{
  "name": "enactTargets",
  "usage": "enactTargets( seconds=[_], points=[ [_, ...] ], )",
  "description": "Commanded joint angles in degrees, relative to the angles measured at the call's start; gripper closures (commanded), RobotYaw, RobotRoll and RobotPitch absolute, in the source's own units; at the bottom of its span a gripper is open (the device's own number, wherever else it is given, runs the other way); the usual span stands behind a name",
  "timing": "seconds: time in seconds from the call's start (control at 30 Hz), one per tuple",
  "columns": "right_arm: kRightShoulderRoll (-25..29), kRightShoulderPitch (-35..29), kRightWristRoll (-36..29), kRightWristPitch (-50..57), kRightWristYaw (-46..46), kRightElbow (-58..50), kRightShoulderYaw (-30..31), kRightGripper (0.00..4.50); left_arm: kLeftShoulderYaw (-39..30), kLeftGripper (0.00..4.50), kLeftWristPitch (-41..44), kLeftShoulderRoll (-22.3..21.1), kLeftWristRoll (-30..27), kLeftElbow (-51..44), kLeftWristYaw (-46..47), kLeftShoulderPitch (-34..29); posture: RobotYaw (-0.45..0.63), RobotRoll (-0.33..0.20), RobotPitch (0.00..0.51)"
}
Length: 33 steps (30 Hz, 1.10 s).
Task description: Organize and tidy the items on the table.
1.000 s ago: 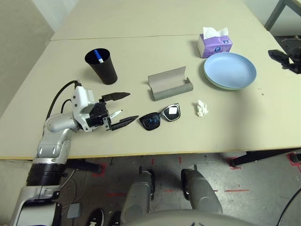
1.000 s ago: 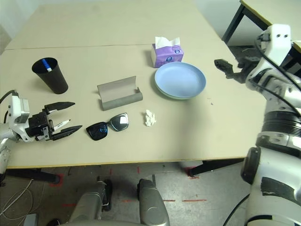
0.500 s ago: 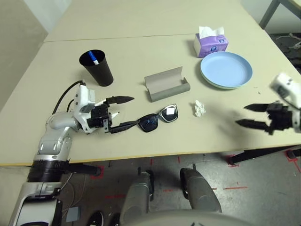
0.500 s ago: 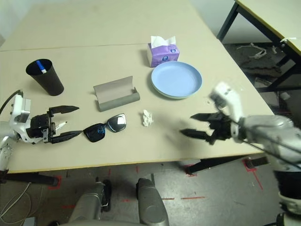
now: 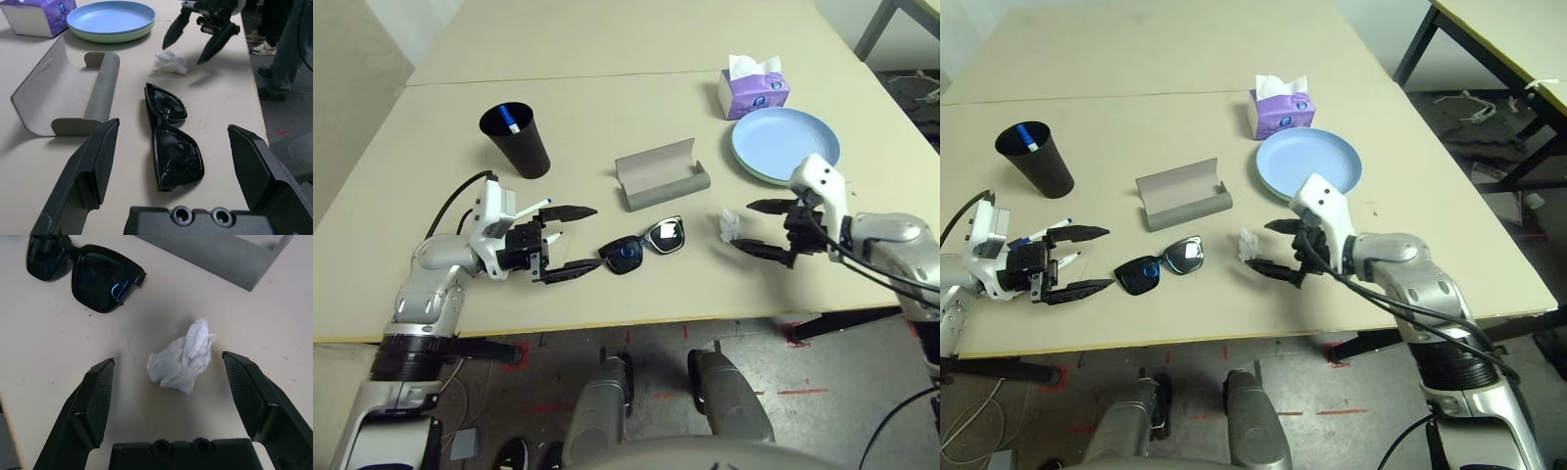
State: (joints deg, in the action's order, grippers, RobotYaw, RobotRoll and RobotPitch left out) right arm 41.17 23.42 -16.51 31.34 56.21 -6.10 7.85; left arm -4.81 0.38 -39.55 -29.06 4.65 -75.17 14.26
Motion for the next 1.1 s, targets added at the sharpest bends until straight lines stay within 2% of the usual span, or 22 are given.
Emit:
enactTargets(
  seconds=[0.03, 0.23, 0.33, 0.63, 0.7, 0.77, 0.93, 1.03, 1.1],
  points=[
    [-0.7, 1.1, 1.9, -1.4, 0.0, 1.9, 1.7, 0.01, -0.5, 0.00, -0.5, -0.4, 0.8, -1.5, 0.5, -1.5, -0.22, 0.000, 0.213],
    [-1.6, 2.5, 4.7, -3.8, 0.0, 5.3, 3.3, 0.01, -0.8, 0.00, -0.5, -0.5, 0.7, -2.8, 1.4, -2.1, -0.20, 0.000, 0.212],
    [-2.4, 2.8, 5.0, -4.0, -0.6, 5.6, 2.8, 0.61, -0.7, 0.00, -0.5, -0.3, 0.8, -3.8, 2.0, -2.4, -0.20, 0.000, 0.213],
    [-1.7, 3.0, 3.8, -2.6, 0.4, 5.1, 1.2, 3.89, -0.1, 0.00, -0.7, 0.1, 0.9, -3.8, 2.5, -1.9, -0.22, 0.000, 0.219],
    [-2.1, 4.1, 2.4, -1.5, 0.1, 4.7, -0.5, 4.46, 0.0, 0.00, -0.8, 0.3, 0.9, -3.5, 2.5, -1.8, -0.22, 0.000, 0.219],
    [-2.7, 5.9, 0.2, 0.2, -0.5, 4.6, -2.8, 4.46, 0.1, 0.00, -1.0, 0.5, 1.1, -3.1, 2.5, -1.8, -0.22, 0.000, 0.219],
    [-3.1, 16.5, -4.0, 3.6, -2.1, 7.2, -8.8, 4.46, 0.3, 0.00, -1.2, 0.6, 1.3, -2.4, 2.3, -1.6, -0.23, 0.000, 0.218],
    [-1.7, 21.5, -0.4, -0.7, -2.7, 13.3, -8.2, 4.46, 0.5, 0.00, -1.5, 0.8, 1.5, -2.1, 2.2, -1.4, -0.23, 0.000, 0.216],
    [-1.0, 23.1, 4.4, -6.0, -4.5, 19.6, -6.3, 4.46, 0.6, 0.00, -1.8, 1.1, 1.8, -1.8, 2.2, -1.3, -0.23, 0.000, 0.217]
  ],
)
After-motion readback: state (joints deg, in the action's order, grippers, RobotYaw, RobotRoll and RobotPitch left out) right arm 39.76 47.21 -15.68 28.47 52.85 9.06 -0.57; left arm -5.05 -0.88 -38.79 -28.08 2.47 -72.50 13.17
